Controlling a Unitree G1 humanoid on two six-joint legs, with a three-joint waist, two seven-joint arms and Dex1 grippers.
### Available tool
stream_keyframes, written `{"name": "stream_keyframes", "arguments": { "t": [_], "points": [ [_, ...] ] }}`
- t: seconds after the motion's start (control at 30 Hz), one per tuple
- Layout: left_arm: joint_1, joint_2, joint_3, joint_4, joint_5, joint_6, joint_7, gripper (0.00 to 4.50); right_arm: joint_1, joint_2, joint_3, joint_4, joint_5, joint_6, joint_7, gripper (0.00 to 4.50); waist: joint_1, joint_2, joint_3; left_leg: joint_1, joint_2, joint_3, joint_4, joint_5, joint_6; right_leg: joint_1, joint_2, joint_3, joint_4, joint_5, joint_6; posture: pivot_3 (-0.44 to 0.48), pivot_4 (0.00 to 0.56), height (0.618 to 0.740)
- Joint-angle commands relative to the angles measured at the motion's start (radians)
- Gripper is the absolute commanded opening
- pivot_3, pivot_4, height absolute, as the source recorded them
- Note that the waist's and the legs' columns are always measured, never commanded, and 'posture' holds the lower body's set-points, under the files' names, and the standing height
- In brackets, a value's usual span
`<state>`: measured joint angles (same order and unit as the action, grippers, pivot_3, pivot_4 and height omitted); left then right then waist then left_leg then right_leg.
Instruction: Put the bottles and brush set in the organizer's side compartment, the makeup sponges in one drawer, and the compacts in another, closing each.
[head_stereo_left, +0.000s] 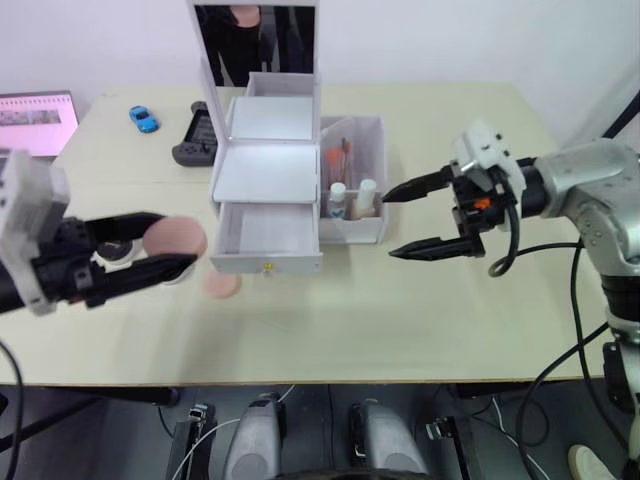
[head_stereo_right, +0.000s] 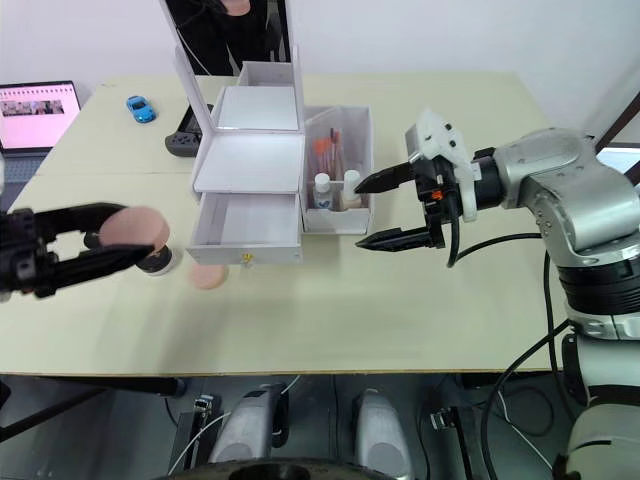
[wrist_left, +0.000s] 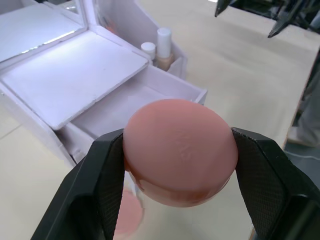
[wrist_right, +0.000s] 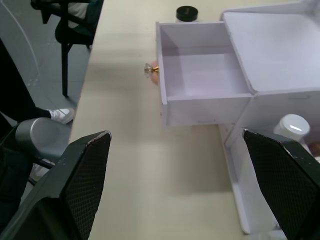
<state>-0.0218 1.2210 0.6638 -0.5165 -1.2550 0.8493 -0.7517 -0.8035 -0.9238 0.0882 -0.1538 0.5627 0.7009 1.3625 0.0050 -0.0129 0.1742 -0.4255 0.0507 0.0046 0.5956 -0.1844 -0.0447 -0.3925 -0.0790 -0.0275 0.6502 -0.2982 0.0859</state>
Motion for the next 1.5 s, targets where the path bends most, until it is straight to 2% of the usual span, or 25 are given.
{"name": "stream_keyframes", "arguments": {
  "t": [0.03, 0.23, 0.3, 0.4, 0.53, 0.67, 0.9, 1.27, 1.5],
  "points": [
    [-0.147, 0.014, -0.142, 0.042, 0.011, -0.001, 0.032, 2.66, 0.012, -0.022, -0.070, -0.071, 0.039, 0.033, -0.033, 4.50, 0.001, 0.000, 0.000, 0.000, 0.000, 0.000, 0.000, 0.000, 0.000, 0.000, 0.000, 0.000, 0.000, 0.000, 0.000, 0.000, 0.150, 0.740],
    [-0.455, -0.094, -0.467, 0.134, 0.178, -0.004, 0.031, 2.66, 0.096, -0.046, -0.150, -0.168, 0.080, 0.093, -0.118, 4.50, 0.007, 0.000, 0.000, 0.000, 0.000, 0.000, 0.001, 0.000, 0.000, 0.001, 0.001, 0.000, 0.000, 0.000, 0.001, 0.000, 0.150, 0.740],
    [-0.506, -0.122, -0.524, 0.156, 0.233, -0.004, 0.021, 2.66, 0.113, -0.050, -0.164, -0.188, 0.091, 0.106, -0.138, 4.50, 0.008, 0.000, 0.000, 0.000, 0.000, 0.000, 0.001, 0.000, 0.000, 0.001, 0.001, 0.000, 0.000, 0.000, 0.001, 0.000, 0.150, 0.740],
    [-0.600, -0.204, -0.666, 0.220, 0.370, -0.005, 0.029, 2.66, 0.148, -0.060, -0.196, -0.223, 0.103, 0.124, -0.180, 4.50, 0.007, 0.000, 0.000, 0.000, 0.000, 0.000, 0.001, 0.000, 0.000, 0.001, 0.001, 0.000, 0.001, 0.001, 0.001, 0.000, 0.150, 0.740],
    [-0.672, -0.302, -0.748, 0.248, 0.438, 0.012, 0.008, 2.66, 0.188, -0.072, -0.225, -0.262, 0.123, 0.150, -0.217, 4.50, 0.007, -0.001, 0.000, 0.000, 0.000, 0.000, 0.001, 0.000, 0.000, 0.001, 0.001, 0.000, 0.001, 0.001, 0.002, 0.000, 0.150, 0.740],
    [-0.678, -0.352, -0.768, 0.251, 0.484, 0.018, -0.012, 2.66, 0.206, -0.084, -0.244, -0.278, 0.138, 0.159, -0.241, 4.50, 0.002, -0.001, 0.000, -0.001, 0.000, -0.001, 0.002, 0.000, 0.000, 0.001, 0.001, 0.001, 0.001, 0.001, 0.003, 0.000, 0.150, 0.740],
    [-0.663, -0.384, -0.783, 0.236, 0.552, 0.017, -0.049, 2.66, 0.210, -0.092, -0.249, -0.282, 0.153, 0.158, -0.262, 4.50, 0.006, -0.001, 0.000, 0.000, 0.000, -0.001, 0.002, 0.000, 0.000, 0.001, 0.001, 0.001, 0.002, 0.001, 0.003, 0.000, 0.150, 0.740],
    [-0.559, -0.271, -0.648, 0.191, 0.565, 0.050, -0.085, 2.66, 0.190, -0.082, -0.213, -0.256, 0.154, 0.140, -0.257, 4.50, 0.004, -0.001, 0.000, 0.000, 0.000, -0.002, 0.003, 0.000, 0.000, 0.001, 0.001, 0.000, 0.002, 0.001, 0.003, 0.000, 0.150, 0.740],
    [-0.547, -0.300, -0.620, 0.186, 0.564, 0.078, -0.051, 2.66, 0.149, -0.070, -0.171, -0.227, 0.151, 0.123, -0.247, 4.50, 0.007, -0.001, 0.000, 0.000, 0.000, -0.002, 0.003, 0.000, 0.000, 0.002, 0.001, 0.000, 0.002, 0.001, 0.002, 0.000, 0.150, 0.740]
  ]
}}
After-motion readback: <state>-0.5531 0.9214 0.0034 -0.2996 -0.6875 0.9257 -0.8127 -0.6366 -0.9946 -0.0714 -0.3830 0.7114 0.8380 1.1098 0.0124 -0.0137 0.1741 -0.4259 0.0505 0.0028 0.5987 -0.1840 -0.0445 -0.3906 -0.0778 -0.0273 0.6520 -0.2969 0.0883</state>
